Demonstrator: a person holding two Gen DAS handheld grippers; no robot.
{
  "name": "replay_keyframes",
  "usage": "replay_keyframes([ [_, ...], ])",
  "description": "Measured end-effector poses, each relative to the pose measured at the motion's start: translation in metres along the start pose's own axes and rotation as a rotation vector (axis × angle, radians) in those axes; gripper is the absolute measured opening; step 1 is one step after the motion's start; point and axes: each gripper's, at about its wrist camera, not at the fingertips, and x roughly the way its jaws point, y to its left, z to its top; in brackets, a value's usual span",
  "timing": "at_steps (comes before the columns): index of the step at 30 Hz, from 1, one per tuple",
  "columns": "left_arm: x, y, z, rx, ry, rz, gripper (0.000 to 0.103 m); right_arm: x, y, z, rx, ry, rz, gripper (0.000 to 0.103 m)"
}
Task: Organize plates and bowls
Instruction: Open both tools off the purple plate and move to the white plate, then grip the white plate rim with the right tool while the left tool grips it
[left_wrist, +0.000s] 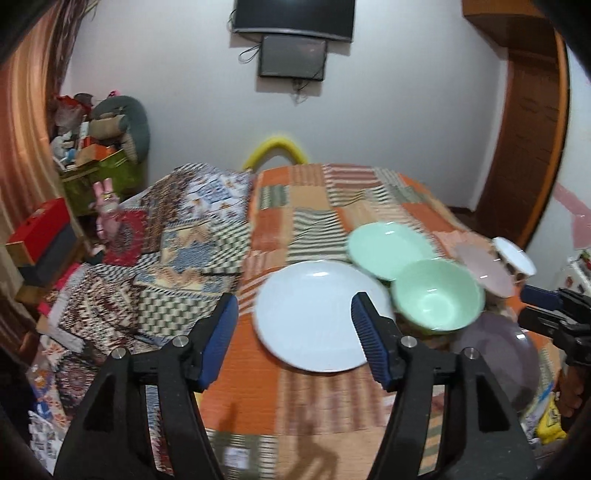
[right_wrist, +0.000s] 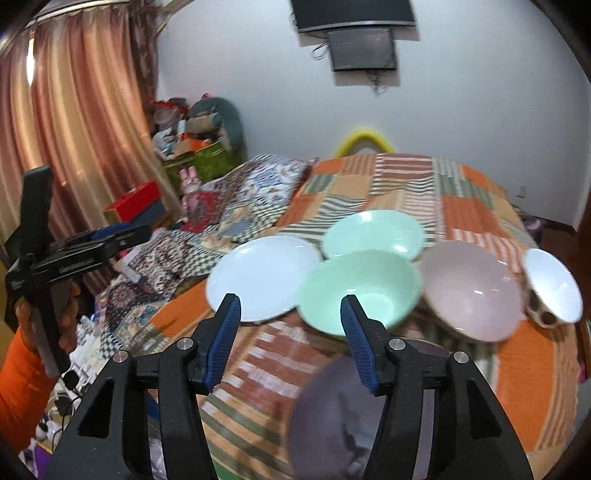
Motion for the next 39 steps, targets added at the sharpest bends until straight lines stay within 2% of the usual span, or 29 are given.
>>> replay_keyframes([
  [7, 0.047, 0.034, -0.017, -0.019, 0.086, -0.001, 0.063, 0.049, 0.026, -0.003, -0.002, 0.086, 0.062, 0.053],
  [15, 0.112, 0.053, -0.033, -0.042, 0.19, -0.022, 0.063, 0.093, 0.033, -0.014, 0.002, 0.181, 0.041, 0.052],
  [19, 0.136, 0.055, -0.035, -0.036, 0.222, -0.047, 0.062, 0.113, 0.028, -0.018, 0.067, 0.228, 0.039, 0.04],
  [24, 0.156, 0.053, -0.031, -0.015, 0.232, -0.09, 0.05, 0.13, 0.021, -0.02, 0.148, 0.279, 0.012, 0.033],
  [30, 0.184, 0.061, -0.029, -0.015, 0.26, -0.132, 0.036, 0.144, 0.028, -0.021, 0.14, 0.34, -0.043, 0.033],
  [34, 0.201, 0.071, -0.032, -0.054, 0.294, -0.17, 0.035, 0.153, 0.024, -0.02, 0.174, 0.352, -0.073, 0.033],
  [37, 0.205, 0.072, -0.034, -0.072, 0.297, -0.211, 0.035, 0.157, 0.019, -0.022, 0.221, 0.349, -0.062, 0.033],
  [39, 0.206, 0.07, -0.034, -0.067, 0.295, -0.228, 0.03, 0.158, 0.02, -0.021, 0.232, 0.339, -0.069, 0.033],
])
